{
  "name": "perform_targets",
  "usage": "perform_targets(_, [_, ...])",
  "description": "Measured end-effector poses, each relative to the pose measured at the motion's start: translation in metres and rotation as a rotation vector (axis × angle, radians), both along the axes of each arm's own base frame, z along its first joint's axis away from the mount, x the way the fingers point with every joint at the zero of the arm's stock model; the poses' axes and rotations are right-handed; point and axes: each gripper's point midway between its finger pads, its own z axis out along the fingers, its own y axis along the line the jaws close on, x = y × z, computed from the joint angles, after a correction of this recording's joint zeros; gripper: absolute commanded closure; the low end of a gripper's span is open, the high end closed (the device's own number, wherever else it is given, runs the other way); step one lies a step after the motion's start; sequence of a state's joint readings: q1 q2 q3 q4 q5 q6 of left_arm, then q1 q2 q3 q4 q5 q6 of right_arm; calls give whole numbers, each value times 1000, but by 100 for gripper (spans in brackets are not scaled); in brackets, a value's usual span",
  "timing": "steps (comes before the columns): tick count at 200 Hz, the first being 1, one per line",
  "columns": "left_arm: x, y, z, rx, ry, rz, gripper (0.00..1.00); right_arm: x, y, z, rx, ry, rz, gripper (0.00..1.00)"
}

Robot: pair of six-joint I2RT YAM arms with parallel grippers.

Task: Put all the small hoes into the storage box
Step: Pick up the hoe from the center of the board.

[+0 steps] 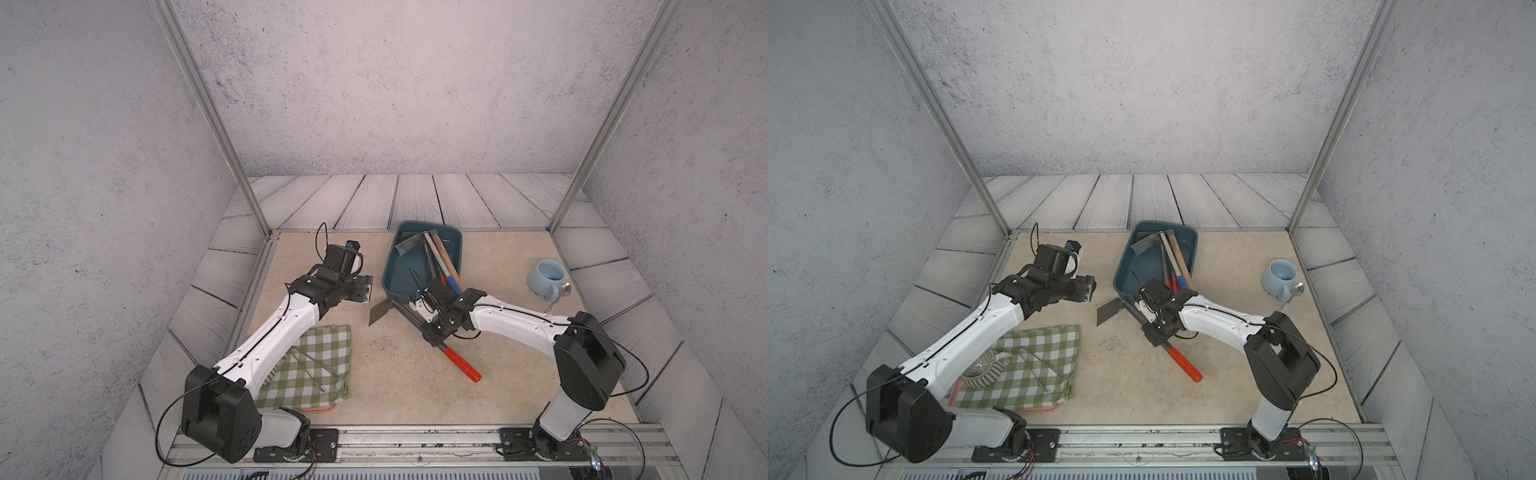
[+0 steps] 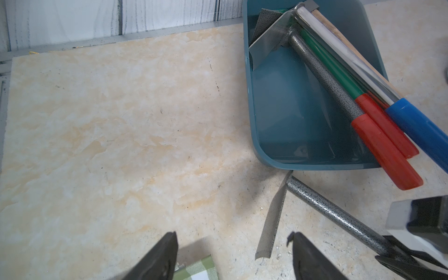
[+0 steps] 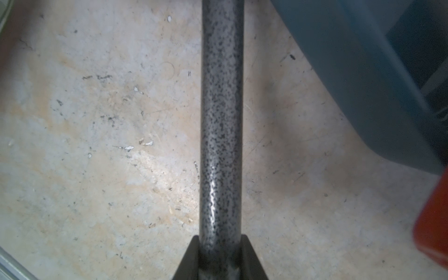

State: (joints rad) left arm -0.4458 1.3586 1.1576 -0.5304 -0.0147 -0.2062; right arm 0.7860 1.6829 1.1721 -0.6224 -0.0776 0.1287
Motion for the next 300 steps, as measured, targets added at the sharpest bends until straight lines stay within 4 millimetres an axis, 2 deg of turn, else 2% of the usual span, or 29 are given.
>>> perform_targets(62, [-1,0,-1,2,4,0,23,-2,-1,5,5,-6,11,100])
perform_targets(110, [0,1,-1,6,2,4,23,-3,-1,31,56,-50,13,100])
perform_targets(147, [0,1,-1,7,2,5,23,-5,-3,41,72,-65,15,100])
perform_targets(221, [0,1,-1,7,3,5,23,-10,-7,48,67,-61,17,100])
perform_targets(300, [0,2,-1,8,3,6,23,-6,-3,57,77,-86,39,100])
